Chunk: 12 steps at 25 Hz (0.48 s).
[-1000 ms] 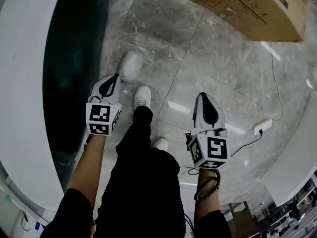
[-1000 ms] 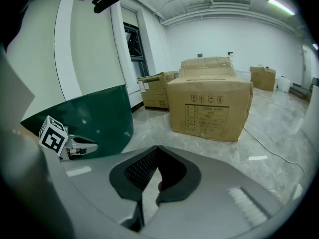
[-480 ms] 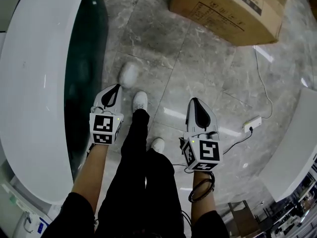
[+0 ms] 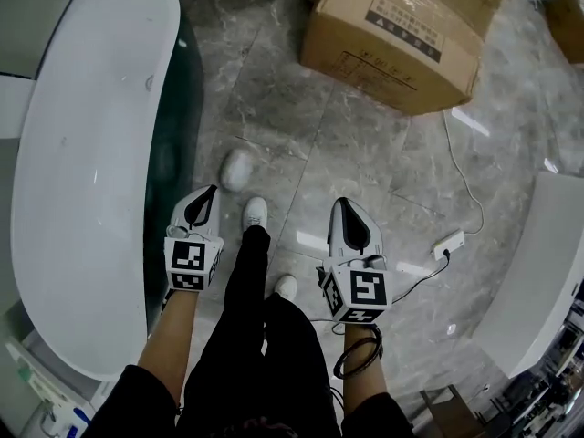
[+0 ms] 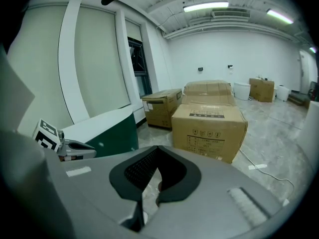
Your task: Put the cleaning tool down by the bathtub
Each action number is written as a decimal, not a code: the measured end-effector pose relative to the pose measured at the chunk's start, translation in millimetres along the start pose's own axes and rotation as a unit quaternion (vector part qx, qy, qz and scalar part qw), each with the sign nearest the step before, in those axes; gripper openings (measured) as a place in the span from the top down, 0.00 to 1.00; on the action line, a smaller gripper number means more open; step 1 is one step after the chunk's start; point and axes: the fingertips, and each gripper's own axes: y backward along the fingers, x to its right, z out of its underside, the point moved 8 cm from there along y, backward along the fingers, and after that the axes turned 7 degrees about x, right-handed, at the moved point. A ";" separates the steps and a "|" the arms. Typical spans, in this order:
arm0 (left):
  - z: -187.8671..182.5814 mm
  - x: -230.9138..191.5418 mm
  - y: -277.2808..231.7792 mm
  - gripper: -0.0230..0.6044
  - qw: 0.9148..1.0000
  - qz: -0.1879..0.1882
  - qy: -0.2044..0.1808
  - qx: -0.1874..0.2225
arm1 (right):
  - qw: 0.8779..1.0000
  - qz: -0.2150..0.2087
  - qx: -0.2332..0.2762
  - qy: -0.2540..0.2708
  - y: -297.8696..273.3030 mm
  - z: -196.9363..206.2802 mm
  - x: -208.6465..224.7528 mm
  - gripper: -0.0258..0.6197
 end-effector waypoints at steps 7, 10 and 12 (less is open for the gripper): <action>-45.6 9.8 27.8 0.96 1.000 0.005 0.005 0.017 | 1.000 0.004 0.024 -0.004 20.3 -46.9 -5.9 0.94; -67.5 14.7 37.0 0.96 1.000 0.007 0.002 0.027 | 0.999 0.004 0.032 -0.005 30.4 -64.2 -9.3 0.94; -82.5 18.4 43.1 0.96 0.999 0.008 -0.002 0.036 | 0.999 0.004 0.038 -0.006 38.2 -76.0 -10.7 0.94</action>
